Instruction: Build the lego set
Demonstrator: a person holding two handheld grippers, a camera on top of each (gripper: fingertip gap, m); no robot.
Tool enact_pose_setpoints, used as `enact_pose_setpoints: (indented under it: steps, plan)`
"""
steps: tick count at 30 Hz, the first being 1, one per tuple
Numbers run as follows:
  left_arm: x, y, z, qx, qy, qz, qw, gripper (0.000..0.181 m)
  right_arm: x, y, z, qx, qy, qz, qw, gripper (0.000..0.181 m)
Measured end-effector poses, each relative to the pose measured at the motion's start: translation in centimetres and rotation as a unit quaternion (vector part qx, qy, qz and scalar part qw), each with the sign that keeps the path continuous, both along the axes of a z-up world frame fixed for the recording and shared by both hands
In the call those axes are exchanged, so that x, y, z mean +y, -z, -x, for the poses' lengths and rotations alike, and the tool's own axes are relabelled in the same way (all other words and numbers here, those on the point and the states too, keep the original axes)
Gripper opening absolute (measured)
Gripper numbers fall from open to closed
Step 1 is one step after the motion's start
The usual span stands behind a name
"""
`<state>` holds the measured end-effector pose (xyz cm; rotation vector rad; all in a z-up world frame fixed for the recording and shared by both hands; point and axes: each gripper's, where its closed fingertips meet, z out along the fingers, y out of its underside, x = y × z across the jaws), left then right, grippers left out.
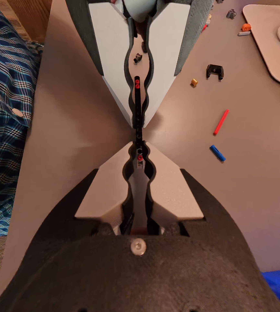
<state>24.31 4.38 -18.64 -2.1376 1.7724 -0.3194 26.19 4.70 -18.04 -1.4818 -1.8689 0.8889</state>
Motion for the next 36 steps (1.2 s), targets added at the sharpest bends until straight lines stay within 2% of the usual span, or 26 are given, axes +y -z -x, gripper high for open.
enact_pose_setpoints:
  steps: [18, 26, 36]
  plan:
    - [-0.1, 0.04, 0.01, -0.016, 0.007, 0.079, 0.997, 0.006, -0.01, 0.12, -0.02, -0.015, -0.007, 0.059, 0.998, 0.005]
    - [0.0, 0.09, 0.05, 0.011, 0.005, -0.012, 1.0, 0.005, -0.03, 0.15, -0.02, 0.001, -0.003, -0.008, 1.0, 0.005]
    - [0.04, 0.03, 0.06, -0.001, -0.004, -0.07, 0.998, 0.005, -0.09, 0.05, 0.0, 0.013, 0.001, -0.057, 0.998, 0.005]
